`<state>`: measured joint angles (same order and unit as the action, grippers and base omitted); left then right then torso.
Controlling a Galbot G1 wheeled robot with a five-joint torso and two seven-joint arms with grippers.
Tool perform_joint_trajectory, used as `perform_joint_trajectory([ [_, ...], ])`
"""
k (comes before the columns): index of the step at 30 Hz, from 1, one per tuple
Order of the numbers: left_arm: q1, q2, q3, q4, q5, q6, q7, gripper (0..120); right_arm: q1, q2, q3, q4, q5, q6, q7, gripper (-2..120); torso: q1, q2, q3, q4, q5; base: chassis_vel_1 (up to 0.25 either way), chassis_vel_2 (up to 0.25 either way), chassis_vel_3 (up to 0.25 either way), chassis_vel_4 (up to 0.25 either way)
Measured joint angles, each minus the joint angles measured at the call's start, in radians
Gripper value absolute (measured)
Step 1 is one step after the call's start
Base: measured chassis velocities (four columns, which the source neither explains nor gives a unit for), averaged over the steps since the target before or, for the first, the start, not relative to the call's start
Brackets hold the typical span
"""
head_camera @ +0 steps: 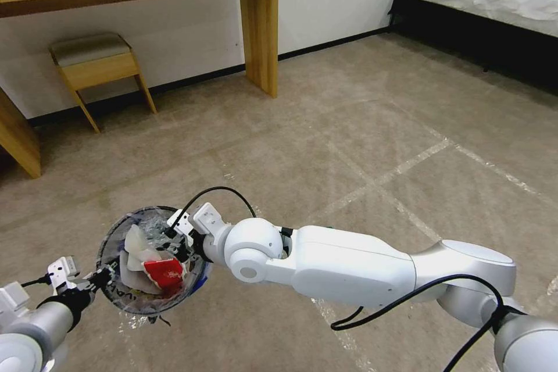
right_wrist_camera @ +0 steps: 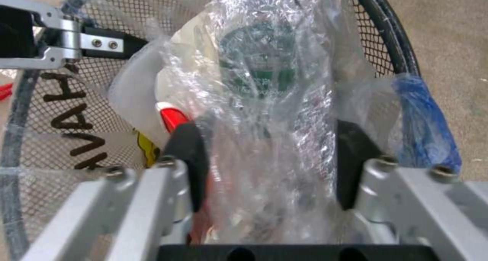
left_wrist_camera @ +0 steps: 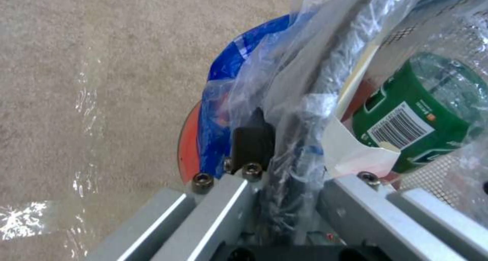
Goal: Pick up the trash bin and place the garbage on the floor into it.
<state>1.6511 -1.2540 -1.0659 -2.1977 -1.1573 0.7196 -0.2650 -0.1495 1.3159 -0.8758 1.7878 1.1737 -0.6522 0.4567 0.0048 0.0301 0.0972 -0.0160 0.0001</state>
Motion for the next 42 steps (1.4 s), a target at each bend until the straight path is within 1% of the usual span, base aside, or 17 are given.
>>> perform_joint_trajectory([
  [1,0.000,0.000,0.000,0.000,0.000,0.000,0.000,0,0.000,0.000,0.000,0.000,0.000,0.000,0.000,55,0.000,0.000,0.000,0.0000,0.0000,0.000,0.000,0.000,0.000],
  [2,0.000,0.000,0.000,0.000,0.000,0.000,0.000,0,0.000,0.000,0.000,0.002,0.000,0.000,0.001,60,0.000,0.000,0.000,0.0000,0.0000,0.000,0.000,0.000,0.000],
  [3,0.000,0.000,0.000,0.000,0.000,0.000,0.000,0,0.000,0.000,0.000,0.002,0.000,0.000,0.001,60,0.000,0.000,0.000,0.0000,0.0000,0.000,0.000,0.000,0.000],
  [4,0.001,0.000,0.000,0.000,0.001,0.000,0.000,0,0.000,0.000,0.000,0.004,0.000,-0.001,0.003,67,0.000,0.000,0.000,0.0000,0.0000,0.000,0.000,0.000,0.000],
  [5,0.001,0.000,0.000,0.000,0.001,-0.001,0.000,0,0.000,0.000,0.000,0.005,0.000,-0.001,0.004,70,0.000,0.000,0.000,0.0000,0.0000,0.000,0.000,0.000,0.000],
  [6,0.001,0.000,0.000,0.000,0.001,-0.001,0.000,0,0.000,0.000,0.000,0.005,0.000,-0.001,0.004,70,0.000,0.000,0.000,0.0000,0.0000,0.000,0.000,0.000,0.000],
  [9,0.002,0.001,-0.001,0.000,0.001,-0.001,0.000,0,0.000,-0.001,0.000,0.009,0.001,-0.001,0.005,87,0.000,0.000,0.000,0.0000,0.0000,0.000,0.000,0.000,0.000],
  [10,0.002,0.001,-0.001,0.000,0.001,-0.001,0.000,0,0.000,-0.001,0.000,0.009,0.001,-0.001,0.005,87,0.000,0.000,0.000,0.0000,0.0000,0.000,0.000,0.000,0.000],
  [13,0.001,-0.001,0.001,0.000,0.004,-0.001,-0.001,0,0.000,-0.002,-0.001,0.012,0.001,-0.002,0.007,99,0.000,0.000,0.000,0.0001,0.0000,0.000,0.000,0.000,0.000],
  [17,0.001,-0.003,0.003,0.001,0.006,-0.001,-0.001,0,0.002,-0.001,-0.002,0.015,0.001,-0.002,0.010,100,0.000,0.000,0.000,0.0000,0.0000,0.000,0.000,0.000,0.000],
  [30,0.000,-0.007,0.003,0.005,0.009,-0.002,0.002,0,0.006,-0.003,0.002,0.020,-0.005,-0.001,0.013,99,0.000,0.000,0.000,0.0000,-0.0001,0.000,0.000,0.000,0.000],
  [42,-0.011,-0.015,0.014,0.017,0.020,-0.002,0.005,0,0.010,-0.005,0.052,0.041,-0.027,0.011,0.009,99,0.000,0.000,0.000,0.0000,0.0000,0.000,0.000,0.000,0.000],
])
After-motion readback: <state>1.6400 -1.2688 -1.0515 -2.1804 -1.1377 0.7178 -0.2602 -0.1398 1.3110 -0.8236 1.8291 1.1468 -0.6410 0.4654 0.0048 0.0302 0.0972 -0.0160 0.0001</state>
